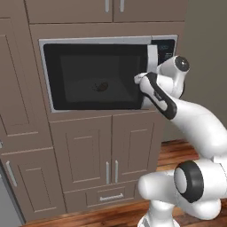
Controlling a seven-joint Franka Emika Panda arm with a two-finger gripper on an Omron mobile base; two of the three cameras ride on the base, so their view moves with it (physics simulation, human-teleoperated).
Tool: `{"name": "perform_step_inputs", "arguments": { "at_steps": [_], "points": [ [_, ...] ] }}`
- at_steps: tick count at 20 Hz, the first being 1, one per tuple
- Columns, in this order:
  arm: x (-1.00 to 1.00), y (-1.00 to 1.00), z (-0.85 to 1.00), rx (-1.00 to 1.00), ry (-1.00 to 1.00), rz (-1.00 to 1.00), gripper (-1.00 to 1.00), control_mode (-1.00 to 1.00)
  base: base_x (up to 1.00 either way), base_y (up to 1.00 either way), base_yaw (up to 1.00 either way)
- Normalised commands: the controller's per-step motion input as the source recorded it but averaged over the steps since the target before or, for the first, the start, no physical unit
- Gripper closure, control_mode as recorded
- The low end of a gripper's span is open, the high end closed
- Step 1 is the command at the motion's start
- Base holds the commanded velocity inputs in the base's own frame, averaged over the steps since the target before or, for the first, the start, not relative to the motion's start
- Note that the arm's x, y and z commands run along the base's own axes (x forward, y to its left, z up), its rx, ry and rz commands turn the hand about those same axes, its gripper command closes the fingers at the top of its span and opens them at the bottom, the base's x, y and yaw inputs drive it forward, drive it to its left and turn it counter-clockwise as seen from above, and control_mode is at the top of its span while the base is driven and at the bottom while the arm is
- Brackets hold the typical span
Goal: Open the microwave door.
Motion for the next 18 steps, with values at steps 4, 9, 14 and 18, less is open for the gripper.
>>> {"name": "perform_step_inputs", "arguments": {
  "at_steps": [4, 9, 14, 18],
  "points": [
    [-1.0, 0.61, 0.79, 0.0, -0.09, 0.06, 1.0, -1.0, 0.0, 0.0, 0.0],
    [-1.0, 0.88, 0.94, -0.04, -0.05, 0.01, 1.0, -1.0, 0.0, 0.0, 0.0],
    [-1.0, 0.99, 1.0, -0.09, -0.02, 0.0, 1.0, -1.0, 0.0, 0.0, 0.0],
    [-1.0, 0.99, 1.0, -0.12, 0.0, 0.0, -1.0, -1.0, 0.0, 0.0, 0.0]
  ]
}}
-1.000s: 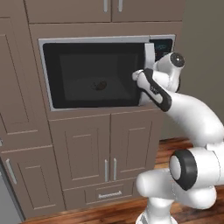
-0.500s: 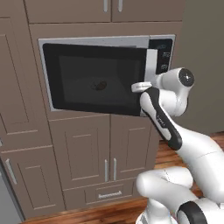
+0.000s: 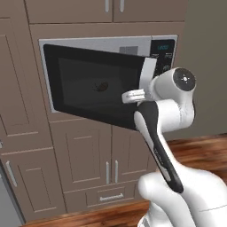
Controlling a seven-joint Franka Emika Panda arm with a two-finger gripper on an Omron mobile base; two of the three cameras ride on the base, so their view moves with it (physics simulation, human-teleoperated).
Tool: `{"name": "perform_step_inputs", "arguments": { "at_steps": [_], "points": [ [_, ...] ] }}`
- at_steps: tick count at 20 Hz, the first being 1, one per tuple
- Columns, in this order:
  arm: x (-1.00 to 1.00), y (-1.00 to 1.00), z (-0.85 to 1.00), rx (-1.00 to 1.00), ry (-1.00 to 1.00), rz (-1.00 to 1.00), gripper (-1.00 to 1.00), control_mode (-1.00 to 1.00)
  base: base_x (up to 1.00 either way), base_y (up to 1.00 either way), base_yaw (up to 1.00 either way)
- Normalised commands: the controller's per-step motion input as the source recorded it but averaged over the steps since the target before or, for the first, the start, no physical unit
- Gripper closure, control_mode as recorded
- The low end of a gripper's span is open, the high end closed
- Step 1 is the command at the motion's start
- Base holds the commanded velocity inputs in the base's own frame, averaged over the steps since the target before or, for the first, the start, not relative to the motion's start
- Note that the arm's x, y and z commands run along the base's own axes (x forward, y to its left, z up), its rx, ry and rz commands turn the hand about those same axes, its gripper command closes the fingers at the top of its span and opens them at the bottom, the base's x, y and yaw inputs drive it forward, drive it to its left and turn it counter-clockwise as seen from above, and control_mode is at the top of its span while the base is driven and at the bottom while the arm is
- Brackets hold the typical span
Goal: Open the microwave door.
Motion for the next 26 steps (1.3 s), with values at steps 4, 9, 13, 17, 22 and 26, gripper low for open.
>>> {"name": "perform_step_inputs", "arguments": {
  "at_steps": [4, 9, 13, 17, 22, 26],
  "points": [
    [-0.96, 0.54, 0.35, -0.12, 0.0, -0.03, -1.0, -1.0, 0.0, 0.0, 0.0],
    [-1.0, -0.17, -0.02, -0.07, 0.0, -0.07, -1.0, -1.0, 0.0, 0.0, 0.0],
    [-0.86, -0.98, -0.08, 0.03, 0.0, 0.02, -1.0, -1.0, 0.0, 0.0, 0.0],
    [-0.46, -1.0, 0.07, 0.26, 0.01, 0.14, -1.0, -1.0, 0.0, 0.0, 0.0],
    [-0.26, -1.0, 0.04, 0.42, 0.02, 0.18, -1.0, -1.0, 0.0, 0.0, 0.0],
    [0.36, -0.9, 0.13, 0.51, 0.12, 0.14, -1.0, -1.0, 0.0, 0.0, 0.0]
  ]
}}
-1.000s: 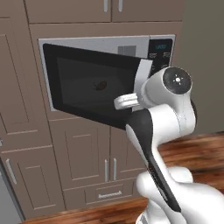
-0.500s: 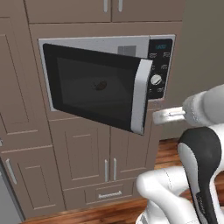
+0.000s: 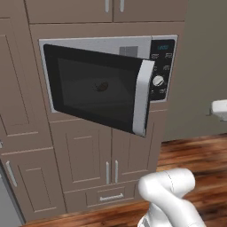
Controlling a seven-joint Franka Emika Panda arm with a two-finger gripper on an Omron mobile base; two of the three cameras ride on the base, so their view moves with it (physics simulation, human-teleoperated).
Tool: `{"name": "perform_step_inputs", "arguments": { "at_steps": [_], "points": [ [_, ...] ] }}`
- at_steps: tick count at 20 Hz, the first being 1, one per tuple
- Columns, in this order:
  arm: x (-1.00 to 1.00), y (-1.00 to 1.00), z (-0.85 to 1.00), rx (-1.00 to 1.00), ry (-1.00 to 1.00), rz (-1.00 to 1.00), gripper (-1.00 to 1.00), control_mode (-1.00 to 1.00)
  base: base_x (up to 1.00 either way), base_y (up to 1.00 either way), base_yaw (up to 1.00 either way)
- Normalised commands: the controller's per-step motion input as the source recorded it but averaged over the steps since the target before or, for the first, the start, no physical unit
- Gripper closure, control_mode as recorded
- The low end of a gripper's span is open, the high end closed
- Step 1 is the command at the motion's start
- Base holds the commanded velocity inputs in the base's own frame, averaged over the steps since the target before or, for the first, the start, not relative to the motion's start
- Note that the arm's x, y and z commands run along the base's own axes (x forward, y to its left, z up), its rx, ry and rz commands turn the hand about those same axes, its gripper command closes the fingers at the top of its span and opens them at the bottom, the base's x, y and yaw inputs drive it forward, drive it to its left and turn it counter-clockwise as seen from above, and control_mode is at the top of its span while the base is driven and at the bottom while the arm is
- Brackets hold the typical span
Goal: Open the microwave door.
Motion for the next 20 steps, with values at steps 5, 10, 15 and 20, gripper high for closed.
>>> {"name": "perform_step_inputs", "arguments": {
  "at_steps": [5, 10, 15, 20],
  "points": [
    [0.77, -0.5, 0.0, 0.4, 0.14, 0.07, -1.0, -1.0, 0.0, 0.0, 0.0],
    [1.0, 0.0, -0.23, 0.3, 0.2, 0.0, -1.0, -1.0, 0.0, 0.0, 0.0],
    [0.96, 0.22, -0.21, 0.25, 0.23, 0.01, -1.0, -1.0, 0.0, 0.0, 0.0],
    [0.61, 0.5, -0.24, 0.18, 0.27, 0.08, -1.0, -1.0, 0.0, 0.0, 0.0]
  ]
}}
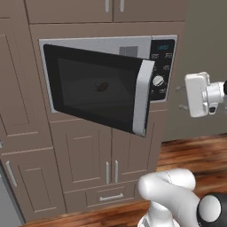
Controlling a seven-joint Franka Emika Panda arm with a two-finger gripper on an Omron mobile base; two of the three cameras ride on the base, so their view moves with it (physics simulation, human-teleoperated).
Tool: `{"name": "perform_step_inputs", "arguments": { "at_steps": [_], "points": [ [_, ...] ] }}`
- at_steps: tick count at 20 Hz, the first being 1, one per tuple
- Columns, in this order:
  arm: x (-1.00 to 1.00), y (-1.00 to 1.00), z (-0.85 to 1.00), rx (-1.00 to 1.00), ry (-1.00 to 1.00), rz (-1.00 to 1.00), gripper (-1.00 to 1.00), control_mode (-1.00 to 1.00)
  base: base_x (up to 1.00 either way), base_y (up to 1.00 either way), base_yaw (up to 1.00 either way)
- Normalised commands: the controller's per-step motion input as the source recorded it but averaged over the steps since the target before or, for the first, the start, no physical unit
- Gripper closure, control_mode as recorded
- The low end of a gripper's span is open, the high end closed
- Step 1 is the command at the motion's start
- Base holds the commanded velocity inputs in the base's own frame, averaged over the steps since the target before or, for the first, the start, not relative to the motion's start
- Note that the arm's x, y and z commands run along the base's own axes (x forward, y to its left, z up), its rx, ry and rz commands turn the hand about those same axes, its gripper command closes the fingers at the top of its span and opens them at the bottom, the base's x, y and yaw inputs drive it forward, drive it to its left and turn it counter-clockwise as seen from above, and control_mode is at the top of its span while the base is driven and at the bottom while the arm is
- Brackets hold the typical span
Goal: Open the microwave door.
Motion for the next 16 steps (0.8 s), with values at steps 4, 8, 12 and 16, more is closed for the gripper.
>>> {"name": "perform_step_inputs", "arguments": {
  "at_steps": [4, 8, 12, 16],
  "points": [
    [0.49, 0.42, -0.13, 0.16, 0.21, 0.07, -1.0, -1.0, 0.0, 0.0, 0.0],
    [0.67, 0.21, -0.09, 0.16, 0.16, 0.07, -1.0, -1.0, 0.0, 0.0, 0.0],
    [0.46, 0.26, -0.21, 0.08, 0.07, 0.1, -1.0, -1.0, 0.0, 0.0, 0.0],
    [0.14, 0.72, -0.09, 0.02, 0.05, 0.06, -1.0, -1.0, 0.0, 0.0, 0.0]
  ]
}}
